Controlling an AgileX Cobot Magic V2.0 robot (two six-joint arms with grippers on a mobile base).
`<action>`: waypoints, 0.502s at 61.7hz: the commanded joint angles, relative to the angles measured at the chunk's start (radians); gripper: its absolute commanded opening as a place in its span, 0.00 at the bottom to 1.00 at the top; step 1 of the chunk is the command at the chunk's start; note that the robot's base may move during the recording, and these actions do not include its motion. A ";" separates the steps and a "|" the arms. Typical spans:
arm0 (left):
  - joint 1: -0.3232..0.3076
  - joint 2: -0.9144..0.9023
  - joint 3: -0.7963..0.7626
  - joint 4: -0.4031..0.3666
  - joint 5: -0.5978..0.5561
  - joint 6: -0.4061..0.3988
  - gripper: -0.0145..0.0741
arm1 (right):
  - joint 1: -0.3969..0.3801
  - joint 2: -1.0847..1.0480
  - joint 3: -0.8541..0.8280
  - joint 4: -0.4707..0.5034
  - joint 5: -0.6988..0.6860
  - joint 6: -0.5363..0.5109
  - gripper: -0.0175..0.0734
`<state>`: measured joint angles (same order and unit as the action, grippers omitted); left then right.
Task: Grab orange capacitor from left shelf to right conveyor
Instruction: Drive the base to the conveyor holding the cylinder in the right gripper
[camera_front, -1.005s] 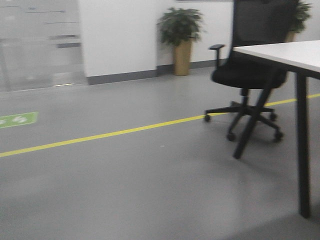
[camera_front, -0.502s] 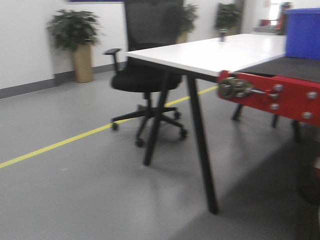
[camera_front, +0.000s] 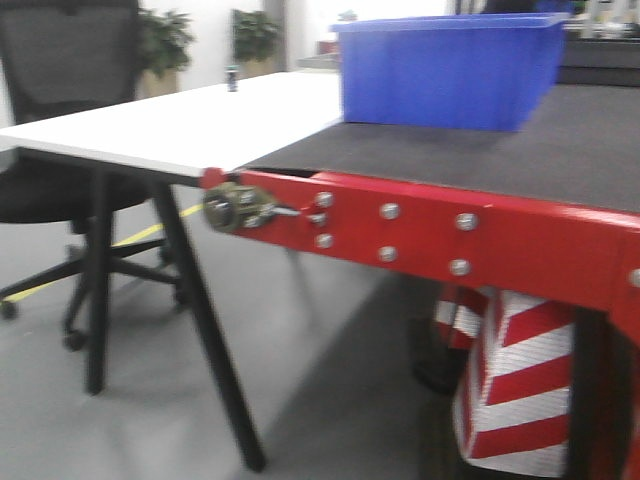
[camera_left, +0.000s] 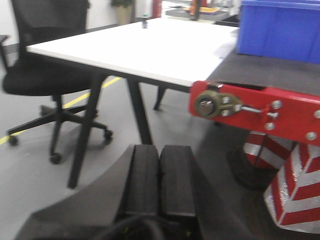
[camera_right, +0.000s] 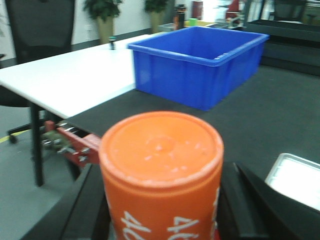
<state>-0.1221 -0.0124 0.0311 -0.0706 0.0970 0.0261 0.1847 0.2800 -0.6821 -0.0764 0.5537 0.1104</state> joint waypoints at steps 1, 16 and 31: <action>0.002 -0.009 -0.002 -0.003 -0.085 -0.002 0.02 | 0.001 0.013 -0.023 -0.009 -0.089 -0.009 0.33; 0.002 -0.009 -0.002 -0.003 -0.085 -0.002 0.02 | 0.001 0.013 -0.023 -0.009 -0.089 -0.009 0.33; 0.002 -0.009 -0.002 -0.003 -0.085 -0.002 0.02 | 0.001 0.013 -0.023 -0.009 -0.089 -0.009 0.33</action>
<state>-0.1221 -0.0124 0.0311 -0.0706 0.0970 0.0261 0.1847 0.2800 -0.6821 -0.0764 0.5537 0.1104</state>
